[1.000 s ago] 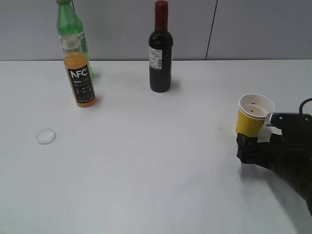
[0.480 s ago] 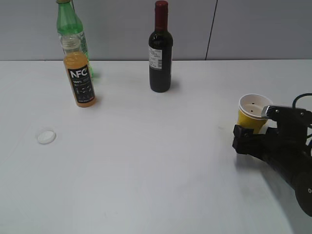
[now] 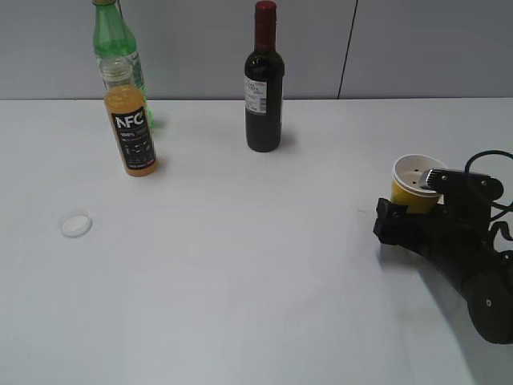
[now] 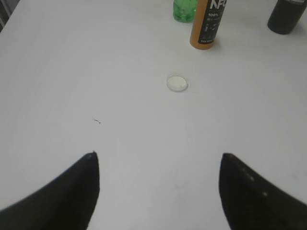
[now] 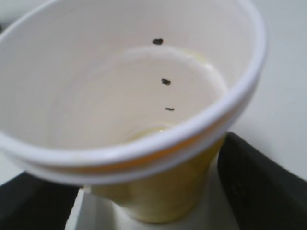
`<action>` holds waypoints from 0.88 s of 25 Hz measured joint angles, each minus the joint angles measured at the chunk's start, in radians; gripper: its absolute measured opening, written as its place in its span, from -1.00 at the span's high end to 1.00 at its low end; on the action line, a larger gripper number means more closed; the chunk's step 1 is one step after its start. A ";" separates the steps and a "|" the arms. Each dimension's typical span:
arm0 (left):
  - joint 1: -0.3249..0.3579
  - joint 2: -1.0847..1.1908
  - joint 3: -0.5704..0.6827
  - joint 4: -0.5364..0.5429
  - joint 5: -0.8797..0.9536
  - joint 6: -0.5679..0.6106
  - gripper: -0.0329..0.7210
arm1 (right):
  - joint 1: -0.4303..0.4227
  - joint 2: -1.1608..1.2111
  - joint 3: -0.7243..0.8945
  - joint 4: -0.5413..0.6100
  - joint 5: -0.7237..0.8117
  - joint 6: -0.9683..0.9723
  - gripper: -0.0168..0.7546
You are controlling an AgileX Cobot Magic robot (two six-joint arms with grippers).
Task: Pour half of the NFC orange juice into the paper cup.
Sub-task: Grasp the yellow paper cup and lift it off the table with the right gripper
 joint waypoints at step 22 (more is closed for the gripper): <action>0.000 0.000 0.000 0.000 0.000 0.000 -0.65 | 0.000 -0.007 0.016 -0.029 -0.006 -0.012 -0.23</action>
